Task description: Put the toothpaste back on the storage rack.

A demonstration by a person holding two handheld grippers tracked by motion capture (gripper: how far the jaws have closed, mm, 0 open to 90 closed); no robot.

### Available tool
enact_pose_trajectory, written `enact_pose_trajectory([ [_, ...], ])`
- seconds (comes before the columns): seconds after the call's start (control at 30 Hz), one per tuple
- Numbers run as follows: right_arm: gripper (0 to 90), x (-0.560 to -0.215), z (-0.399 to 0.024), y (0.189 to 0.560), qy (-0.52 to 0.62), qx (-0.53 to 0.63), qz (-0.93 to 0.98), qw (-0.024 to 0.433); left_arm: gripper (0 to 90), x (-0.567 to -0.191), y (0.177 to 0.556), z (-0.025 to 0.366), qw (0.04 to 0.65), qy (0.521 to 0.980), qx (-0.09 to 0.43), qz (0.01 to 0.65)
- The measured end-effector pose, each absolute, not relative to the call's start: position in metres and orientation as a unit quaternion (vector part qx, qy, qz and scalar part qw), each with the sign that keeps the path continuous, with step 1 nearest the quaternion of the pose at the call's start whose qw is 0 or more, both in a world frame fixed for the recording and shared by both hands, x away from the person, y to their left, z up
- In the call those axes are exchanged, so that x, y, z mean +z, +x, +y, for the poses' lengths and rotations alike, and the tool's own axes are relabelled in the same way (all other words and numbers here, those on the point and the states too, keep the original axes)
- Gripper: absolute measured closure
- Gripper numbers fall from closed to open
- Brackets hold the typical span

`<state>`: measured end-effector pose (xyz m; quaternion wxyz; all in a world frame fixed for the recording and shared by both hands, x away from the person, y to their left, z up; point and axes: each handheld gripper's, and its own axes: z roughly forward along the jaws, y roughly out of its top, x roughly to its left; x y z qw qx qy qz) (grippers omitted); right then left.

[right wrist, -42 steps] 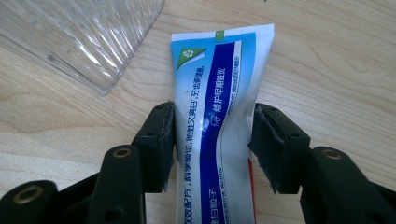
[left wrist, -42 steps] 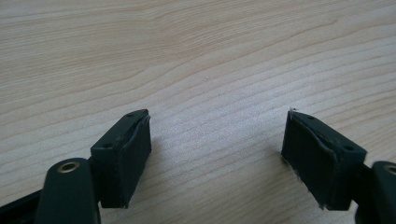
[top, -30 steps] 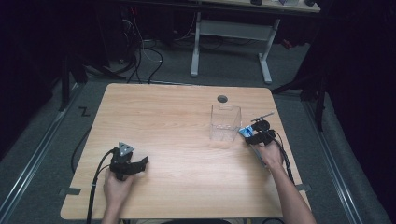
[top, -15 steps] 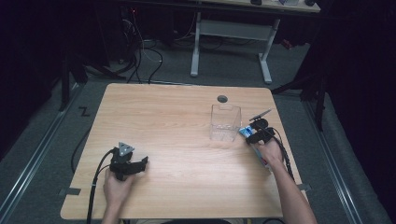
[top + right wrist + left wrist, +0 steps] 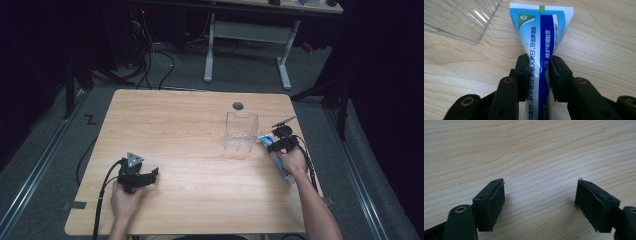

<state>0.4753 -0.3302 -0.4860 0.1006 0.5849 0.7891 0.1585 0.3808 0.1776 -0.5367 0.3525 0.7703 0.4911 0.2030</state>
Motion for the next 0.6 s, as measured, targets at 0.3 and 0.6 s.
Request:
enact_pose_trajectory([
  [0.3, 71.8, -0.481, -0.331, 0.472, 0.579, 0.167, 0.792, 0.098, 24.3, -0.537, 0.381, 0.178, 0.352, 0.77, 0.203, 0.491],
  [0.6, 73.1, -0.467, -0.341, 0.464, 0.579, 0.204, 0.784, 0.094, 24.3, -0.537, 0.381, 0.178, 0.352, 0.771, 0.203, 0.491],
])
